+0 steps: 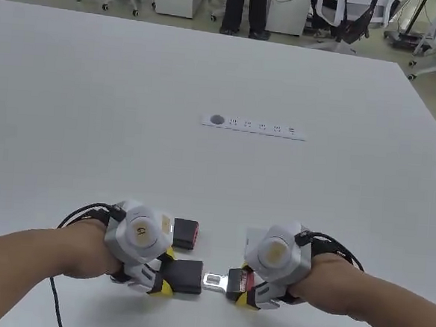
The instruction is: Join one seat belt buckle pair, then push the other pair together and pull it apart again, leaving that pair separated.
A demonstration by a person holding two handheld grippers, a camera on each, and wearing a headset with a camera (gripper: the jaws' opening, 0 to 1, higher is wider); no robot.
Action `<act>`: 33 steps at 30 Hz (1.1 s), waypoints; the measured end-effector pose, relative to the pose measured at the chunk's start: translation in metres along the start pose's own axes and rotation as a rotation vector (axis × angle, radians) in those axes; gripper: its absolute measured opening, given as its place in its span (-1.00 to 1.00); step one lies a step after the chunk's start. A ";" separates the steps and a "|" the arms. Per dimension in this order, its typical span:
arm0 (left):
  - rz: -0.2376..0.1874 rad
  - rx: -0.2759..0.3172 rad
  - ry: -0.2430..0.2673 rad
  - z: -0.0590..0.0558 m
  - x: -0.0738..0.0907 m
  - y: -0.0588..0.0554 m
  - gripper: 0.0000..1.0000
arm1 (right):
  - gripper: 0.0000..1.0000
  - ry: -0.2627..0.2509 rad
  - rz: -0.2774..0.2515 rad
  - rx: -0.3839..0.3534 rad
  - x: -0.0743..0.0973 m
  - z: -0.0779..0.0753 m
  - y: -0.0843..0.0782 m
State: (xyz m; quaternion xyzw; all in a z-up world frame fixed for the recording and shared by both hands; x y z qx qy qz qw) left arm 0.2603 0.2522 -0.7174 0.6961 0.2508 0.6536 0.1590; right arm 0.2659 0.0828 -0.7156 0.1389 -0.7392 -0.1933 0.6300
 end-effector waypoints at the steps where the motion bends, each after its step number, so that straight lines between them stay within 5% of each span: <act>1: 0.000 0.001 0.000 0.000 0.000 0.000 -0.33 | -0.36 0.001 -0.001 0.002 -0.001 -0.001 0.001; 33: 0.030 -0.049 -0.023 0.000 0.000 0.002 -0.36 | -0.41 0.046 -0.001 0.064 -0.012 -0.002 0.022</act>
Point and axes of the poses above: the centre of the closed fingertips' face, and the gripper's own axes: x roughly backward along the fingers, z roughly to its left, y roughly out of its top, the point moved 7 cm from there along x, roughly backward along the fingers, and after that the axes turned 6 degrees about -y, right-handed, at the moved point
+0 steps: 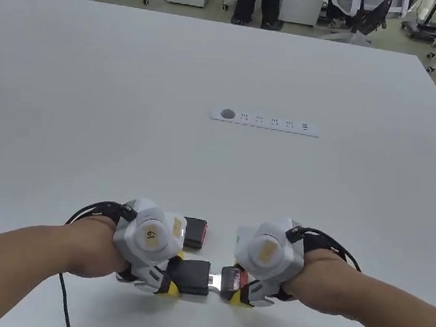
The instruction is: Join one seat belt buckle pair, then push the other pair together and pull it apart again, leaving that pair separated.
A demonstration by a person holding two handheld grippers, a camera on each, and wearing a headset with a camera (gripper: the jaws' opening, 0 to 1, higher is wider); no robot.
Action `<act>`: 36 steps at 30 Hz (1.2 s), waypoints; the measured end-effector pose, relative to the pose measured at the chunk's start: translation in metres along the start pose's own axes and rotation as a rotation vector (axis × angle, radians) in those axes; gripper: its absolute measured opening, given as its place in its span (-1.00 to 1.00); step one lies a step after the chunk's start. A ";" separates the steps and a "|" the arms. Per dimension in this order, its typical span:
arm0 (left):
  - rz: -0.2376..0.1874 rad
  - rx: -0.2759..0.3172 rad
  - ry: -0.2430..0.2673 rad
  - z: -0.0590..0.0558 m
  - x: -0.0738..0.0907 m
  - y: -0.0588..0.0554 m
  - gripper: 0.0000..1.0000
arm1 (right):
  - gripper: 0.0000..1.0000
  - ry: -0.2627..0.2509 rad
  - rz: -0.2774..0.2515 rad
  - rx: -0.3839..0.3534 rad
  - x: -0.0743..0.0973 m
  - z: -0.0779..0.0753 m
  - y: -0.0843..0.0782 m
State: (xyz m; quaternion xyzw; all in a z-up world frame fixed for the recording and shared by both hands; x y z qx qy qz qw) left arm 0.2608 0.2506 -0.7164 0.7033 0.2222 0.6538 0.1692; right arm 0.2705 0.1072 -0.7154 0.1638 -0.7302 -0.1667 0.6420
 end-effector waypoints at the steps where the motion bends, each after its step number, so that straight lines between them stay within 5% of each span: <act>1: 0.000 0.002 0.000 -0.001 0.000 0.000 -0.36 | -0.41 0.001 -0.002 -0.003 0.000 0.000 0.001; 7: 0.002 0.000 -0.001 -0.001 0.000 0.000 -0.36 | -0.41 -0.019 -0.024 -0.031 -0.005 0.000 0.012; 36: -0.003 0.003 0.000 0.000 -0.001 -0.002 -0.36 | -0.41 -0.022 -0.041 -0.001 -0.002 0.007 0.006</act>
Point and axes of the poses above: the centre of the closed fingertips' face, and the gripper's own axes: x roughly backward along the fingers, z roughly to its left, y roughly out of its top, the point moved 7 cm from there along x, roughly backward along the fingers, and after that the axes turned 6 degrees about -y, right-handed, at the moved point
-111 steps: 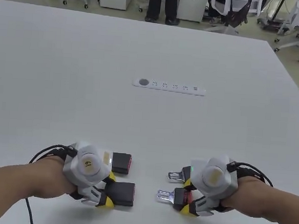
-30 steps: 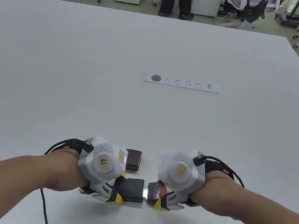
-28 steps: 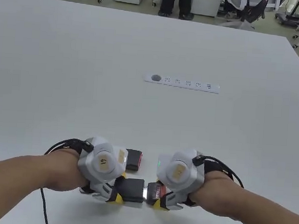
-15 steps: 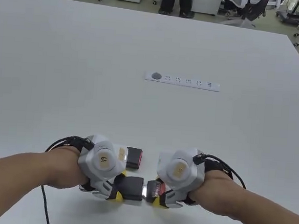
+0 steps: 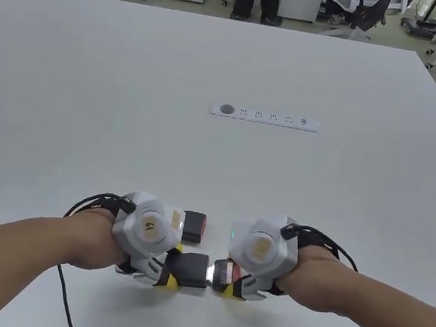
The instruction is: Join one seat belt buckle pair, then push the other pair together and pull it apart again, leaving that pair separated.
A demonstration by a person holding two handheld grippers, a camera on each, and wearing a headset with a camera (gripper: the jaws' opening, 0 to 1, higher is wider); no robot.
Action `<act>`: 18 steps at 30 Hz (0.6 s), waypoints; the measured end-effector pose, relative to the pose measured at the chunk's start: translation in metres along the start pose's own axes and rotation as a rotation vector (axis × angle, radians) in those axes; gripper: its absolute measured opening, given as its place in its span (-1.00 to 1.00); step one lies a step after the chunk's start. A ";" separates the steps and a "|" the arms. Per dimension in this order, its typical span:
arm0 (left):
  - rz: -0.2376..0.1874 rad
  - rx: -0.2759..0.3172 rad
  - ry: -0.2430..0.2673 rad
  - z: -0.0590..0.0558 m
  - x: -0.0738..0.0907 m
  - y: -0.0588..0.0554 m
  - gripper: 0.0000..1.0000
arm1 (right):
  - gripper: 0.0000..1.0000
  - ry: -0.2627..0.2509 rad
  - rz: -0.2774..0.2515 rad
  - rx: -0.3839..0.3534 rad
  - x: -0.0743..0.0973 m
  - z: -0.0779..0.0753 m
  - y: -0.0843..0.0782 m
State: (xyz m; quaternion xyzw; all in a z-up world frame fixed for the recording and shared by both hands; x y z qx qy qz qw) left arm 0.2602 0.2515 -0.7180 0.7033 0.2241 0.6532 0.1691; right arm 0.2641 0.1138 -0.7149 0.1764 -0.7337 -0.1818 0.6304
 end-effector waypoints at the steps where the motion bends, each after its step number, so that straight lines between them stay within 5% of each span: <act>1: -0.001 0.003 0.000 0.000 0.000 0.001 -0.36 | -0.41 0.002 -0.001 -0.005 0.000 0.000 0.000; 18: 0.013 -0.007 0.000 0.000 0.001 0.001 -0.36 | -0.40 0.009 0.013 -0.006 0.000 -0.001 0.000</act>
Point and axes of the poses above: the centre of the closed fingertips' face, and the gripper's own axes: x roughly backward along the fingers, z roughly to its left, y roughly out of its top, the point moved 7 cm from there along x, roughly backward along the fingers, and after that the axes turned 6 degrees about -y, right-handed, at the moved point
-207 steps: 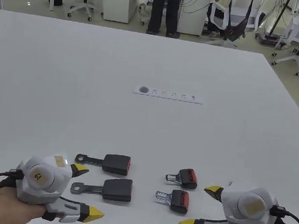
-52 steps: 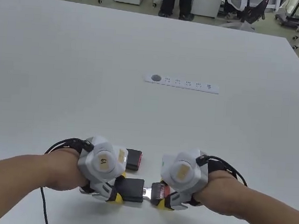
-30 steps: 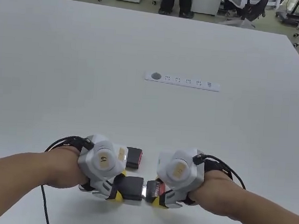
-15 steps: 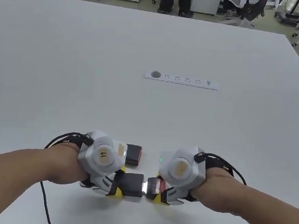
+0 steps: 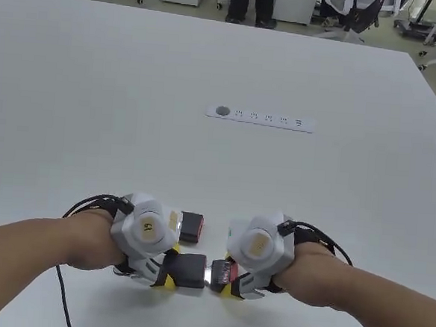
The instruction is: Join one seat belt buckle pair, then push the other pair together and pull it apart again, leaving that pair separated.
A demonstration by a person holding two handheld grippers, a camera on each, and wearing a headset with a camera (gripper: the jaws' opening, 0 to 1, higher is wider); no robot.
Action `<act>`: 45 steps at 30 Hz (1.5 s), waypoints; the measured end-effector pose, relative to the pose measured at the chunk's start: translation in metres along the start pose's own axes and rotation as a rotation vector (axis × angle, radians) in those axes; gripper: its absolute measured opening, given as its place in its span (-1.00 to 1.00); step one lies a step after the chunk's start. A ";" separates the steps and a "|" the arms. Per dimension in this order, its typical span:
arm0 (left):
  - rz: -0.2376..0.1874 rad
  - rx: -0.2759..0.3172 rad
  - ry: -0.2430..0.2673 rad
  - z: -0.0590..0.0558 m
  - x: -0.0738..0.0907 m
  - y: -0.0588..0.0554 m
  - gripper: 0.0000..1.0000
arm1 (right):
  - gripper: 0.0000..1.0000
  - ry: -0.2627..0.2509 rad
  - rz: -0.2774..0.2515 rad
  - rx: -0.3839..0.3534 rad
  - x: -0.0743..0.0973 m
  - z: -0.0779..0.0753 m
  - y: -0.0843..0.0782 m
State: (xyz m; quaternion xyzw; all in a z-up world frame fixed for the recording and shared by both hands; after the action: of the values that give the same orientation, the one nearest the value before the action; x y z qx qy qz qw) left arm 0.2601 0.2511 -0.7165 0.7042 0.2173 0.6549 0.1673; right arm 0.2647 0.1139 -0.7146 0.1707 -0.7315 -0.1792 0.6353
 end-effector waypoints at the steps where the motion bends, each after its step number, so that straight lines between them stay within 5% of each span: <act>1: 0.001 0.001 0.001 0.000 0.000 0.000 -0.36 | -0.40 -0.002 0.001 0.000 0.000 0.001 0.000; 35: 0.052 0.032 0.057 -0.002 0.004 -0.004 -0.24 | -0.28 -0.022 0.008 -0.043 -0.001 0.001 0.000; 45: -0.022 0.064 0.083 -0.007 0.023 0.003 -0.27 | -0.31 -0.028 -0.052 -0.057 0.020 0.004 0.003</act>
State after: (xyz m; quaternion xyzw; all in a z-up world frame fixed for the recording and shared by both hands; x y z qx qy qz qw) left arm 0.2543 0.2602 -0.6950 0.6791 0.2525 0.6742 0.1430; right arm 0.2583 0.1075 -0.6961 0.1688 -0.7303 -0.2189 0.6247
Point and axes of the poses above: the centre of the closed fingertips' face, and the gripper's own axes: x roughly backward along the fingers, z roughly to its left, y roughly out of its top, the point moved 7 cm from there along x, roughly backward along the fingers, and after that the axes turned 6 degrees about -y, right-handed, at the moved point
